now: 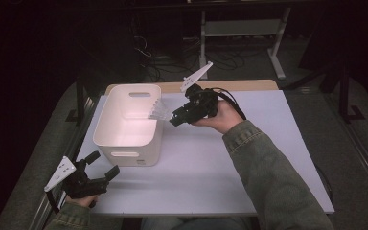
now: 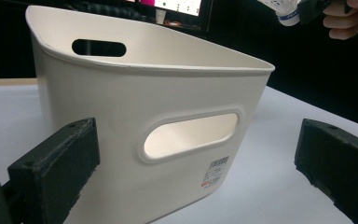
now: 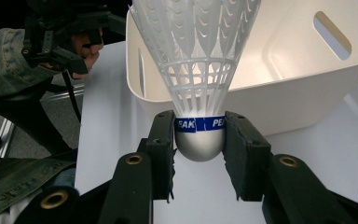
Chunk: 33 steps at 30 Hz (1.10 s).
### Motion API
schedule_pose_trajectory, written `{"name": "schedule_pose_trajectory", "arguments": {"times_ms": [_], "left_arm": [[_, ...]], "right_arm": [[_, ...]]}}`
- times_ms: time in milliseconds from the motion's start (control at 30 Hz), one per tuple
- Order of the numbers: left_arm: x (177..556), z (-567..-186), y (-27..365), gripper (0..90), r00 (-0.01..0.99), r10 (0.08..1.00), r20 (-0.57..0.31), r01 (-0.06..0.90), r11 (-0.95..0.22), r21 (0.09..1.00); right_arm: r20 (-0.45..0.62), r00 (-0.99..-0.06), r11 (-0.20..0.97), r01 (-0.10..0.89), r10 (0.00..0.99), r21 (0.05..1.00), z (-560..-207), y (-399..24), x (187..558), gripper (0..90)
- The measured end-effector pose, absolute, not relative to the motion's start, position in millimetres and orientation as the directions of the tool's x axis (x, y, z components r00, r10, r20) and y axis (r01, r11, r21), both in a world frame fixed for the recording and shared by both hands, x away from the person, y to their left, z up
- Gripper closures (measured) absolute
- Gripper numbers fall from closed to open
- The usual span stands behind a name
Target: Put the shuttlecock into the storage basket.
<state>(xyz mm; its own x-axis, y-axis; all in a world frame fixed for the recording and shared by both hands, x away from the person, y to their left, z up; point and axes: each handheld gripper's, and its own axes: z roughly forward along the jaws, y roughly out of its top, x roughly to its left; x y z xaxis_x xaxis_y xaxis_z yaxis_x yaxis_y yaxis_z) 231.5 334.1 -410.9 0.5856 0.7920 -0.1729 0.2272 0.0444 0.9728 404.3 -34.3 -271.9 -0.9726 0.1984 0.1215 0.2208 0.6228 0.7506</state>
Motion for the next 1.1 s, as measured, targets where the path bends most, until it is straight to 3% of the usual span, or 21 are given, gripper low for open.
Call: {"name": "schedule_pose_trajectory", "arguments": {"times_ms": [567, 1100], "left_arm": [[230.5, -411.1, 331.2, 0.0, 0.581, 0.787, -0.207, 0.226, 0.088, 0.970], [230.2, -410.8, 333.9, 0.0, 0.585, 0.790, -0.184, 0.224, 0.061, 0.973]], "right_arm": [[0.117, -0.978, 0.635, 0.200, 0.171, 0.746, -266.2, -7.9, 407.7, 63.6], [0.129, -0.981, 0.625, 0.193, 0.147, 0.756, -263.7, 20.6, 408.9, 63.6]]}}
